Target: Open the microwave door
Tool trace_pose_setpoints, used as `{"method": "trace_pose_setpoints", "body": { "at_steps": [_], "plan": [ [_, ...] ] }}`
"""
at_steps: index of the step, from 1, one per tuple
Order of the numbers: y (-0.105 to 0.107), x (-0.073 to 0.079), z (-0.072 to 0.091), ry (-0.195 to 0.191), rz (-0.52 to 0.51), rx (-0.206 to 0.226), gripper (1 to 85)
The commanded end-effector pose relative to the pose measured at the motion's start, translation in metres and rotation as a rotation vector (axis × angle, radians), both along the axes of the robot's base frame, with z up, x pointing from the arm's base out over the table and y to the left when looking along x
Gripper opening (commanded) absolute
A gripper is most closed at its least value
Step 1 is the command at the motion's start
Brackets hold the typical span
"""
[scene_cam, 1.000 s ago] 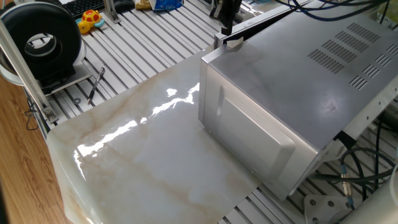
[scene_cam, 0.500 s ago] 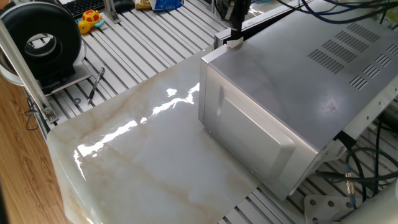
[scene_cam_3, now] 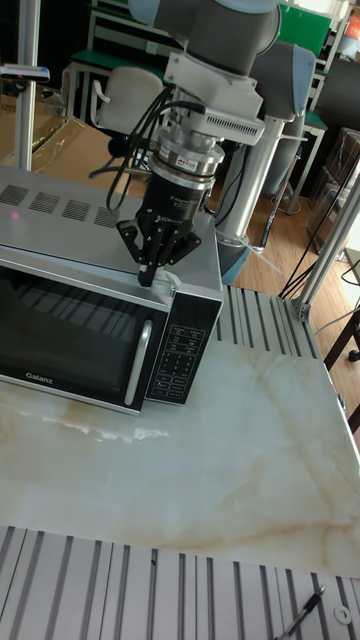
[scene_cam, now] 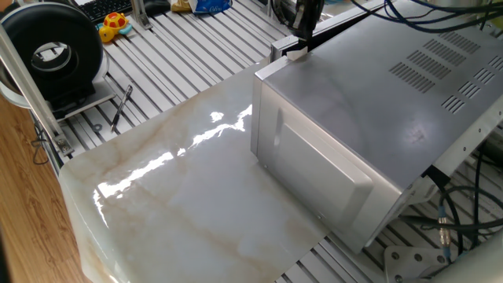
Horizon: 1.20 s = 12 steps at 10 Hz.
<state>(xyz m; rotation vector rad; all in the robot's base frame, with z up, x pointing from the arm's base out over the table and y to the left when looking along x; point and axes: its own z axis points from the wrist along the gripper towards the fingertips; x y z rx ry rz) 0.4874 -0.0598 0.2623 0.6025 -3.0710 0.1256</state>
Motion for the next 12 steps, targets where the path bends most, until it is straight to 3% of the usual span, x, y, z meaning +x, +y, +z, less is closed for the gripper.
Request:
{"method": "trace_pose_setpoints", "body": {
  "at_steps": [1,4,8,9,10,12],
  "plan": [
    [0.0,-0.001,-0.003,-0.001,0.016,0.018,1.3],
    [0.001,0.016,-0.011,-0.02,0.057,0.017,1.3],
    [0.018,0.033,-0.009,-0.003,0.102,0.029,1.3],
    [0.025,0.03,-0.009,-0.005,0.083,0.055,1.3],
    [0.042,0.025,-0.01,-0.009,0.0,0.118,1.3],
    [0.042,0.026,-0.01,-0.012,-0.061,0.118,1.3]
  ]
}}
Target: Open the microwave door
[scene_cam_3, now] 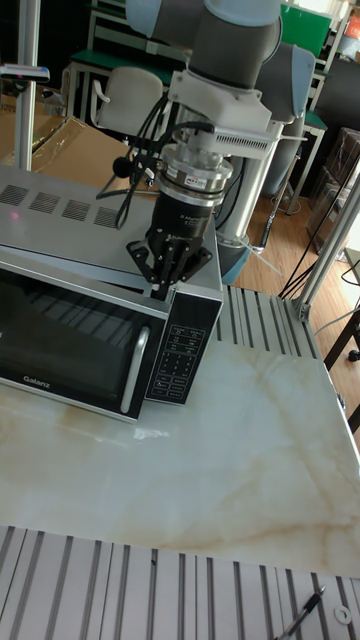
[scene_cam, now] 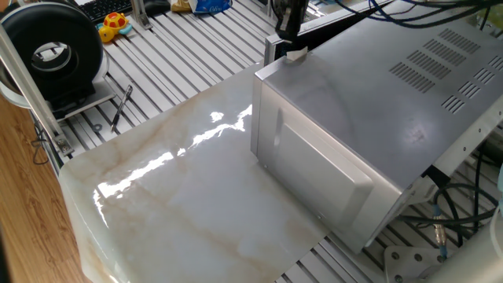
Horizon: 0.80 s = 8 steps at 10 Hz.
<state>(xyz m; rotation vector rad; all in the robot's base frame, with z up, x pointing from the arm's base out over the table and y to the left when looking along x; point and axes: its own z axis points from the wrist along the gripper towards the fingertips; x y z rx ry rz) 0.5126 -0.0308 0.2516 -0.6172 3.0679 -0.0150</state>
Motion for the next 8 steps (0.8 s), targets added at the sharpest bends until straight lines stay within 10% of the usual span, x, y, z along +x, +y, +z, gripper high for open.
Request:
{"method": "trace_pose_setpoints", "body": {
  "at_steps": [1,6,8],
  "plan": [
    [0.013,0.003,0.001,-0.011,-0.082,0.044,1.3],
    [-0.035,0.023,0.011,0.0,0.113,-0.075,1.3],
    [-0.028,0.028,0.007,-0.004,0.081,-0.056,1.3]
  ]
}}
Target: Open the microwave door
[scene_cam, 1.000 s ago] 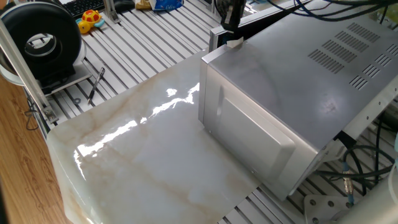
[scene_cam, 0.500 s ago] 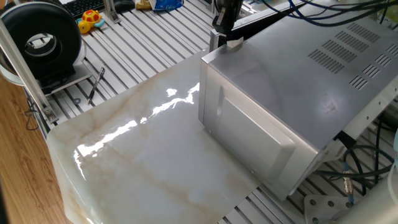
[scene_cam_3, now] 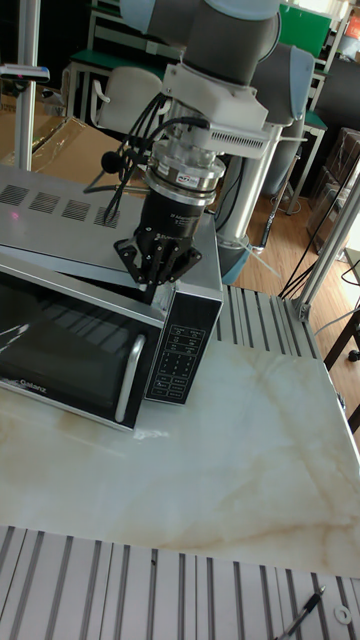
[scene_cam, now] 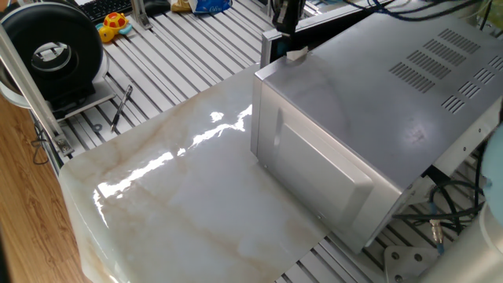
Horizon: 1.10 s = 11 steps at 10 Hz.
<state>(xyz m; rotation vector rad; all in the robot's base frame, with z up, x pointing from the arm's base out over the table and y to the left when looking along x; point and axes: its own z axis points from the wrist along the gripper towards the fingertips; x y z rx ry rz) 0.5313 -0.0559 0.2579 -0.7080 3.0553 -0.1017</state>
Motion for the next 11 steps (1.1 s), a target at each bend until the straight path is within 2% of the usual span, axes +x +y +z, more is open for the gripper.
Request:
{"method": "trace_pose_setpoints", "body": {
  "at_steps": [1,2,3,4,5,6,8,10,11],
  "plan": [
    [0.009,0.01,0.0,-0.004,-0.033,0.048,1.3],
    [0.014,0.013,0.0,-0.018,-0.047,0.065,1.3],
    [0.012,0.014,0.0,-0.021,-0.044,0.061,1.3],
    [0.005,0.017,-0.001,-0.02,-0.022,0.038,1.3],
    [-0.005,0.025,-0.003,-0.016,0.023,-0.001,1.3],
    [-0.005,0.036,-0.005,-0.015,0.034,-0.018,1.3],
    [0.005,0.043,-0.007,-0.009,0.027,-0.007,1.3],
    [0.012,0.04,-0.006,-0.006,-0.044,0.022,1.3],
    [0.007,0.04,-0.006,-0.008,-0.064,0.004,1.3]
  ]
}}
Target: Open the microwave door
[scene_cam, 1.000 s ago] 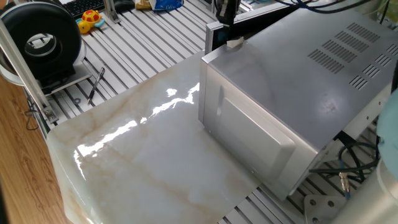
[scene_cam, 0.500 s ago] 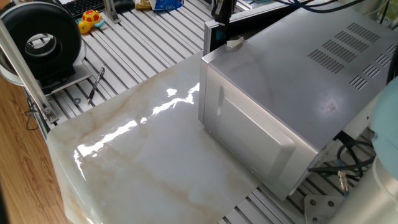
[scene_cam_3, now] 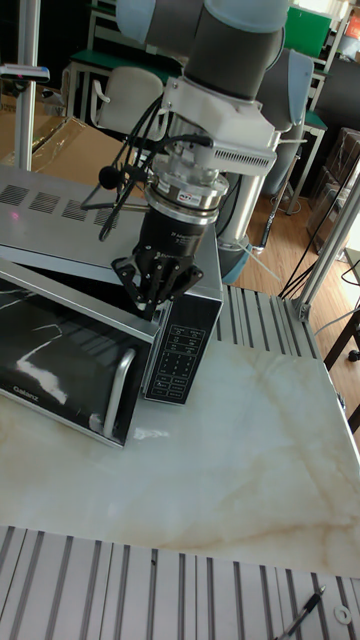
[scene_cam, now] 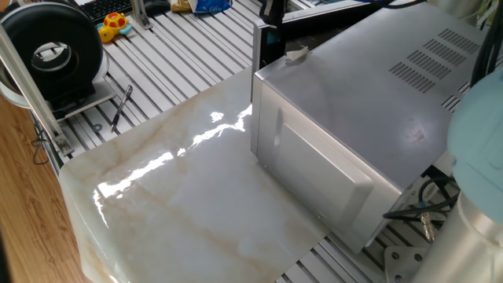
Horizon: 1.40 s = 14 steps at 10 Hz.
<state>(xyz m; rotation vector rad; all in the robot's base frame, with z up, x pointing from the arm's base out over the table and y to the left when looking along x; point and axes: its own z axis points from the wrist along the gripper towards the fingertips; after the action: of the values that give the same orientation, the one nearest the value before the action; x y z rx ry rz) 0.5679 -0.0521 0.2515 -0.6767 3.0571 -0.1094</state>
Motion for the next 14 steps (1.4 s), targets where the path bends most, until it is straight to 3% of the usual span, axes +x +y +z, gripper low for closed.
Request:
{"method": "trace_pose_setpoints", "body": {
  "at_steps": [1,4,6,8,9,10,11,12,14],
  "plan": [
    [0.002,0.005,0.0,-0.009,-0.062,0.004,1.3],
    [0.017,-0.007,0.025,-0.016,-0.111,-0.004,1.3],
    [0.021,0.011,0.022,-0.041,-0.11,-0.002,1.3],
    [0.025,0.039,0.006,-0.059,-0.113,0.017,1.3],
    [0.026,0.04,0.006,-0.065,-0.141,0.025,1.3],
    [0.028,0.039,0.006,-0.062,-0.163,0.034,1.3],
    [0.024,0.034,0.006,-0.045,-0.184,0.016,1.3],
    [0.026,0.021,0.018,-0.034,-0.202,0.003,1.3],
    [0.041,0.001,0.039,-0.038,-0.213,0.046,1.3]
  ]
}}
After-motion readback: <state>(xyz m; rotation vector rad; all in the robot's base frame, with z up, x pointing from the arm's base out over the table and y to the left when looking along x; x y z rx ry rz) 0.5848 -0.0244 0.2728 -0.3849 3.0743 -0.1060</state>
